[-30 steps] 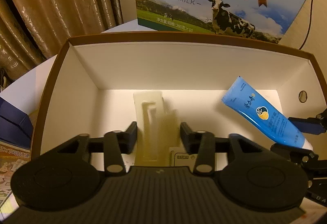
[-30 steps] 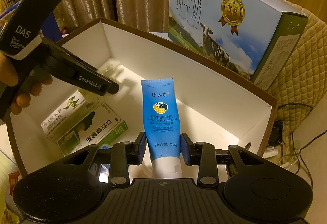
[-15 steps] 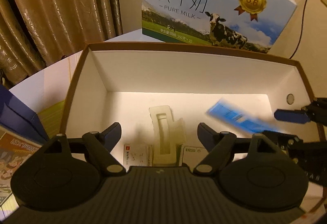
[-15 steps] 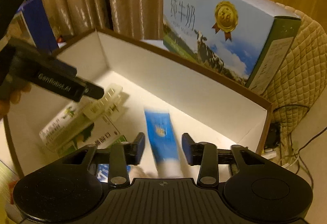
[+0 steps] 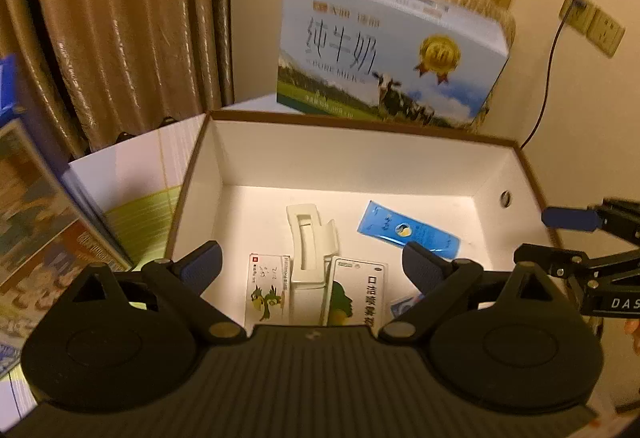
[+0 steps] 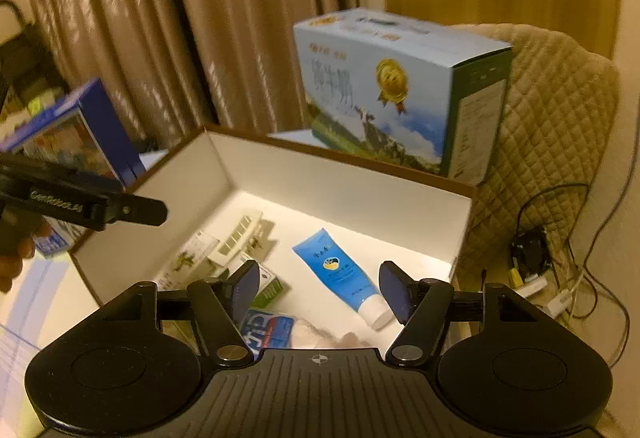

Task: Organize objects
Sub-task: 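Move both tools back over the remaining items on the table, then move the right gripper down over the yellow snack bag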

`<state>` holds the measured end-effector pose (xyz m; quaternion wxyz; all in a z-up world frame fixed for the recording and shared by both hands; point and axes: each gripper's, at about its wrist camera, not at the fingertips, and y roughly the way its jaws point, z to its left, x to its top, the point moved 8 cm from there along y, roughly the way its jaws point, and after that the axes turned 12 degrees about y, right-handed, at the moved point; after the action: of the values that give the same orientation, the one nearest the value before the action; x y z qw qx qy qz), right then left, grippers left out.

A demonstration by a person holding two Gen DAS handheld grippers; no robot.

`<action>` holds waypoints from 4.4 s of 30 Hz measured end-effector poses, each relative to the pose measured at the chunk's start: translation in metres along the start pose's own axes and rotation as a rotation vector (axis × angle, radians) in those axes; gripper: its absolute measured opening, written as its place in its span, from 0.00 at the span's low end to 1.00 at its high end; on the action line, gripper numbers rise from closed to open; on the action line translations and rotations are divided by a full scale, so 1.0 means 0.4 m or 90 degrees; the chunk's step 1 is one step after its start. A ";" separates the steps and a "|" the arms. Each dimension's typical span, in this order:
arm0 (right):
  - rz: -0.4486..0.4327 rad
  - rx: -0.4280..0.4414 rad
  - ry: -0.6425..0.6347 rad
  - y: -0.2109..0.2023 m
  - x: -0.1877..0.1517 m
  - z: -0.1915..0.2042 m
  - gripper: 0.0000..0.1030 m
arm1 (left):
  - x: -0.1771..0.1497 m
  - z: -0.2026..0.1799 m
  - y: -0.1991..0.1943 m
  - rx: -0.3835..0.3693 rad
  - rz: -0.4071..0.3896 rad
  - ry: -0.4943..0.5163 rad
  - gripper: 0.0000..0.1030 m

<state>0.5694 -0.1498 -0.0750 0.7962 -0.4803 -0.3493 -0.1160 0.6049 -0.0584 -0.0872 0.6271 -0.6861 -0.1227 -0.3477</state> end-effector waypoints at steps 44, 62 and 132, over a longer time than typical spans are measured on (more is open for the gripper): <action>0.066 0.021 0.110 -0.335 -0.401 0.145 0.77 | -0.515 -0.038 -0.443 0.059 0.042 -0.127 0.97; 0.135 0.035 0.067 -0.276 -0.520 0.233 0.77 | -0.621 -0.063 -0.421 0.075 0.089 -0.124 0.97; 0.309 0.271 -0.533 0.059 -0.753 0.495 0.62 | -0.900 0.162 -0.378 0.149 0.226 -0.291 0.97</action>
<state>0.2738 -0.0158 -0.2339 0.6721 -0.3803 -0.5323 0.3467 0.2723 0.1269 -0.1953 0.7092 -0.6802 -0.1779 -0.0527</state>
